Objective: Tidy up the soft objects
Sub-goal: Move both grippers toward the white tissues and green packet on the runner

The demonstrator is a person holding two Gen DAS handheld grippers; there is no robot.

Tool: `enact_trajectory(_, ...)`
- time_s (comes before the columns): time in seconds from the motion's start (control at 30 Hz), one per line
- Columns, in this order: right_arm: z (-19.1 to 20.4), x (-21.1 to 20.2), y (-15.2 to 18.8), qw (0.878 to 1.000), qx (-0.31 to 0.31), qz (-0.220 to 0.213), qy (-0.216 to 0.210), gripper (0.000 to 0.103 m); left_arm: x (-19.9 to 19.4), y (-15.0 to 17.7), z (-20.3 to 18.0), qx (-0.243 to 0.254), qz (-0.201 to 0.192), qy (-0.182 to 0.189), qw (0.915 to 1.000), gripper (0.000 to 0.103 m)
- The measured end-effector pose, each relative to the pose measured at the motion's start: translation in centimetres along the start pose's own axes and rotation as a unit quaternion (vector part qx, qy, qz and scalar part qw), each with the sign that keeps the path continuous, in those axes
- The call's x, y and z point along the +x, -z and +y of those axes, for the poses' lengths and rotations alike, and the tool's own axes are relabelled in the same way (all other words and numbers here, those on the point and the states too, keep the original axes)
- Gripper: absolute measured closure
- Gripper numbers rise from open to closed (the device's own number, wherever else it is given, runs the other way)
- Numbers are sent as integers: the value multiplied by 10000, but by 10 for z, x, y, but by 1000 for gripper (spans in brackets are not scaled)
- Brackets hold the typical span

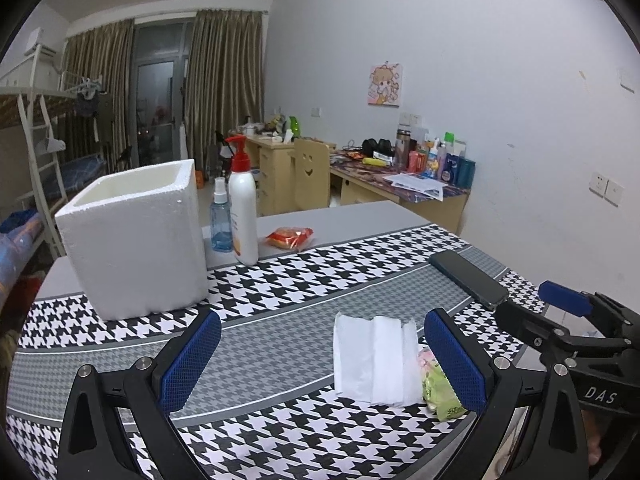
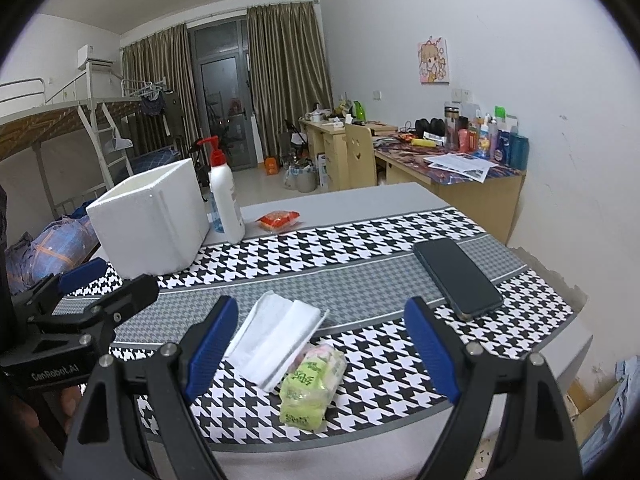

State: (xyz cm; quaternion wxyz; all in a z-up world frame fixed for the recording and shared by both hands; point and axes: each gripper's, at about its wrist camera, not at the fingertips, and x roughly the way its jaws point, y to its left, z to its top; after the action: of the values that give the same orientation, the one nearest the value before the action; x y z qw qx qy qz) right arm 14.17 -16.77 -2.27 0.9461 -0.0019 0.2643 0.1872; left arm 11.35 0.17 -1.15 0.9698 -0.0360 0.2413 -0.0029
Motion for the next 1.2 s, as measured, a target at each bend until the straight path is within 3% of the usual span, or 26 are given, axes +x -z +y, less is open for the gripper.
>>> enact_trajectory(0.8,-3,28,31,9985,35,549,59,15,36,19,4,-4,426,84,9991,1)
enact_trajectory(1.2,-6,56,50,9934,104,1134,-121,15,58,26,1,60,718,98,9973,1)
